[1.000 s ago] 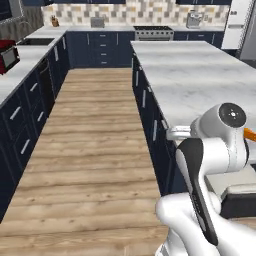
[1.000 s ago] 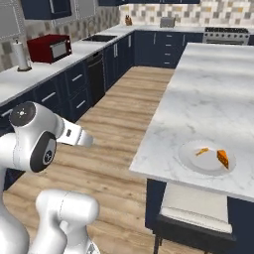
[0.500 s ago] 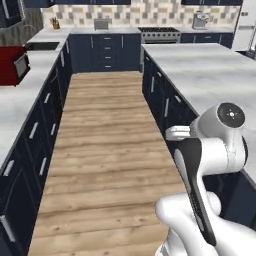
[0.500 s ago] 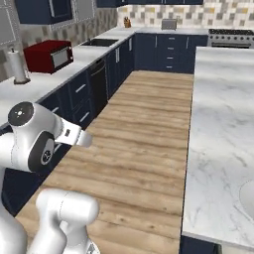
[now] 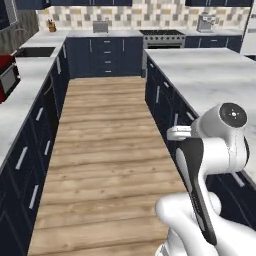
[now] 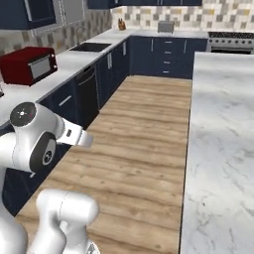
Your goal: Take the cheese, shrimp, and lemon from the fridge and place them on the plate on the dining counter to create an appetizer plate.
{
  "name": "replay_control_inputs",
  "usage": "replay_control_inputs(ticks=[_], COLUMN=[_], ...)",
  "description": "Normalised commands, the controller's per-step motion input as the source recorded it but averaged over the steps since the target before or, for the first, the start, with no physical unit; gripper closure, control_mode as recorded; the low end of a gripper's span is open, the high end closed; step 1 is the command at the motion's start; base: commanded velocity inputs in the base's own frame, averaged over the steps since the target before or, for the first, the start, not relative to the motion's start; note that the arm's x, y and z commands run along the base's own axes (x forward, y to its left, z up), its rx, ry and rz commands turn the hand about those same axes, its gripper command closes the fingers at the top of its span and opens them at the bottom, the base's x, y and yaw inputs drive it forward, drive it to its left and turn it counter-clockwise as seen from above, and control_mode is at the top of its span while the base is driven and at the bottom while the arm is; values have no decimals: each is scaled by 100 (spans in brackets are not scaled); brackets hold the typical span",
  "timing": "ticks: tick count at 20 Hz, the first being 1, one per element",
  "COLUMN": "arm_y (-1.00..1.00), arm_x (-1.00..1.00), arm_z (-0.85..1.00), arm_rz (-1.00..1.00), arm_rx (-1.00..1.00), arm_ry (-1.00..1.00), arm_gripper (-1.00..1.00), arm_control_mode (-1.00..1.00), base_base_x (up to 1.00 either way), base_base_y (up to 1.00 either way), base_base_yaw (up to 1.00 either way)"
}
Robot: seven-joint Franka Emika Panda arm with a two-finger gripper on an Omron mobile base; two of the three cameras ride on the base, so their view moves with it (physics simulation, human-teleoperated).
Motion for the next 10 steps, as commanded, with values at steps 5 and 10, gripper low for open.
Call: replay_control_inputs(ticks=[5,10], arm_y=[0,0], arm_x=[0,0], arm_z=[0,0], arm_rz=[0,0], arm_rx=[0,0], arm_ry=[0,0], arm_gripper=[-100,-100], arm_control_mode=[100,100], base_base_x=[100,100], base_base_y=[0,0], base_base_yaw=[0,0])
